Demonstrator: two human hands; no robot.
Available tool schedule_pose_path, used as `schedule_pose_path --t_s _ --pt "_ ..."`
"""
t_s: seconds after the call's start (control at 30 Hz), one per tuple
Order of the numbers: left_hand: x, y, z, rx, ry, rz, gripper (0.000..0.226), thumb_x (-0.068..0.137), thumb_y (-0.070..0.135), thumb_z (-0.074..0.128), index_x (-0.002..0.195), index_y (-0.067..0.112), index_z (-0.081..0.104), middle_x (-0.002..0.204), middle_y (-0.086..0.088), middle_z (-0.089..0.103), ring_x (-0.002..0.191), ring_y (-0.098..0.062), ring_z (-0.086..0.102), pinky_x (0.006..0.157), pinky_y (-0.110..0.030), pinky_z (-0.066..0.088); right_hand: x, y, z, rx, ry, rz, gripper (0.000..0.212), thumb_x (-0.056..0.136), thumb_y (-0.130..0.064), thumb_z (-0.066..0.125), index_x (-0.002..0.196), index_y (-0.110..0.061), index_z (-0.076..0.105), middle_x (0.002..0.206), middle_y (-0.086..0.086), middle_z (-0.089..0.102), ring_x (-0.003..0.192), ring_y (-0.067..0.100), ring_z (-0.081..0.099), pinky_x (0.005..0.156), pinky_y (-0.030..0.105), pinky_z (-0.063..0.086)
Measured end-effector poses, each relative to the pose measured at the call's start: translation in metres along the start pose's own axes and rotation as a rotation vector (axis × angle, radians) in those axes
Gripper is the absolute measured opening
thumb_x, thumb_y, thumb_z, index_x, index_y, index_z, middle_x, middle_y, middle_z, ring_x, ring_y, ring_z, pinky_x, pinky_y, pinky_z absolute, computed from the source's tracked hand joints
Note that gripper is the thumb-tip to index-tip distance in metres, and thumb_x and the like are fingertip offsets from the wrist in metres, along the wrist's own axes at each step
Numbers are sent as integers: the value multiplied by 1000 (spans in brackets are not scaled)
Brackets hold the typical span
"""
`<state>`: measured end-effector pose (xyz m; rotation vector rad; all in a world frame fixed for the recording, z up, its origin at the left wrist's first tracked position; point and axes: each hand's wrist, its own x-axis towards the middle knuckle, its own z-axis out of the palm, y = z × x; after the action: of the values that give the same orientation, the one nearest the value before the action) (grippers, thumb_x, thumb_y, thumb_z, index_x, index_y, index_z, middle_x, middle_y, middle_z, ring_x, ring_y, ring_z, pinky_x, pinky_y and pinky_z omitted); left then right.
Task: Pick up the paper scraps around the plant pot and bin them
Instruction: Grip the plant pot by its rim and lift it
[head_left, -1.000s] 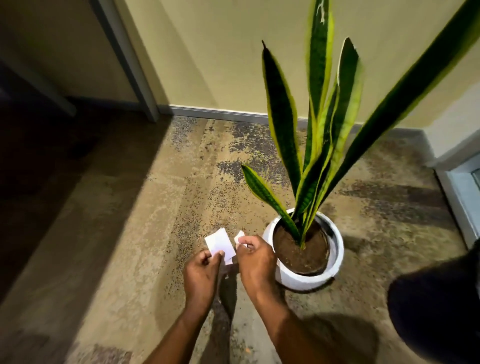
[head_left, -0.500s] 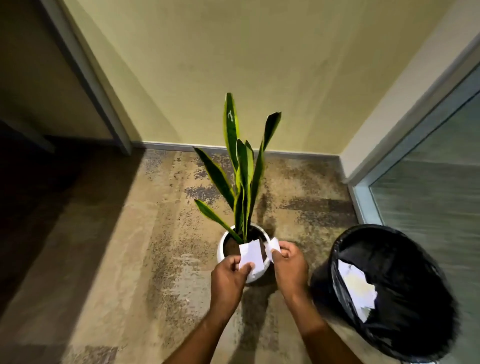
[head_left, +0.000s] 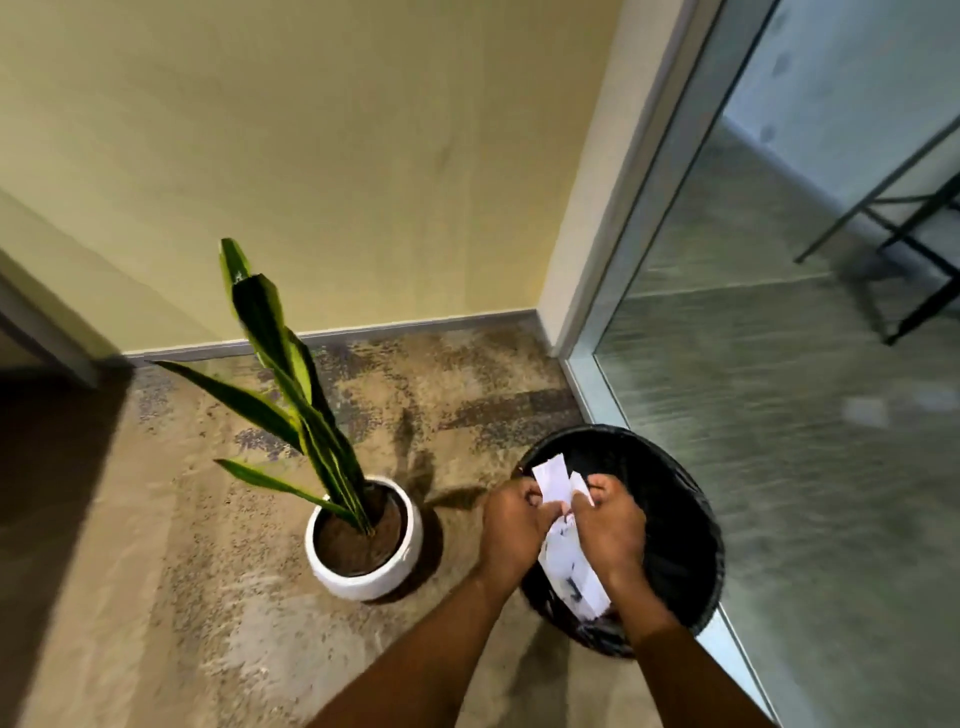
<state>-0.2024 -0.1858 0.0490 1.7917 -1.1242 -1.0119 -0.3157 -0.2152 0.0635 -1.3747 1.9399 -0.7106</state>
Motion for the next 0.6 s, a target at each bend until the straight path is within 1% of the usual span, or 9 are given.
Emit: schedule_pose_path --t_s 0.07,0.1,0.2,0.27,0.33,0.4,0.47,0.53,0.6 --pt "0 -2 16 36 -85 69 22 83 29 68 74 9 68 72 -13 70 60 -6 55 62 -34 46 9 13 -4 -40 12 1 36 82 -16 66 117 -5 63 110 18 66 103 34 62 85 32 44" --pt "-2 -2 20 57 -99 109 21 89 28 63 80 9 70 77 -10 72 65 -5 59 65 -31 47 13 17 -5 -50 34 -12 39 82 -14 67 118 -3 61 114 21 64 106 35 60 89 32 43" --pt "-16 -11 13 51 -42 127 21 96 26 54 92 15 72 89 5 74 80 0 64 73 -27 49 15 17 -2 -81 81 -101 30 80 -6 66 110 0 65 110 23 62 103 37 59 89 28 36" --pt "-29 -27 -4 29 109 81 20 94 25 54 95 20 73 92 12 73 83 5 63 76 -22 49 8 7 9 -48 129 -213 19 79 -4 64 97 -3 69 97 17 67 94 36 62 85 33 42" --pt "-44 -54 -31 7 339 -21 18 90 23 54 90 19 72 87 8 72 83 -6 64 76 -26 49 -8 -7 27 30 137 -309 11 80 -6 60 86 -10 69 82 11 69 80 31 64 73 34 48" --pt "-55 -92 -65 32 552 -178 10 89 15 60 90 16 70 87 1 71 86 -18 64 76 -31 47 -25 -22 55 88 -11 -286 9 83 -9 60 82 -16 66 76 3 68 72 23 62 66 30 47" --pt "-56 -136 -103 118 650 -375 14 87 13 64 100 9 68 98 -11 70 94 -30 64 82 -35 46 -36 -26 102 101 -264 -110 5 85 -21 62 90 -21 63 84 -1 68 76 21 65 72 34 54" --pt "-44 -178 -136 205 598 -552 34 88 18 64 116 -1 61 111 -22 67 106 -38 61 90 -41 46 -43 -22 149 23 -450 46 31 83 -31 61 111 -17 59 103 6 69 89 29 67 79 44 56" --pt "-21 -216 -158 252 433 -649 52 91 26 59 130 -7 49 118 -28 63 111 -41 59 94 -43 48 -49 -18 191 -107 -540 107 50 84 -31 59 129 -10 50 119 16 63 106 35 61 90 42 51"
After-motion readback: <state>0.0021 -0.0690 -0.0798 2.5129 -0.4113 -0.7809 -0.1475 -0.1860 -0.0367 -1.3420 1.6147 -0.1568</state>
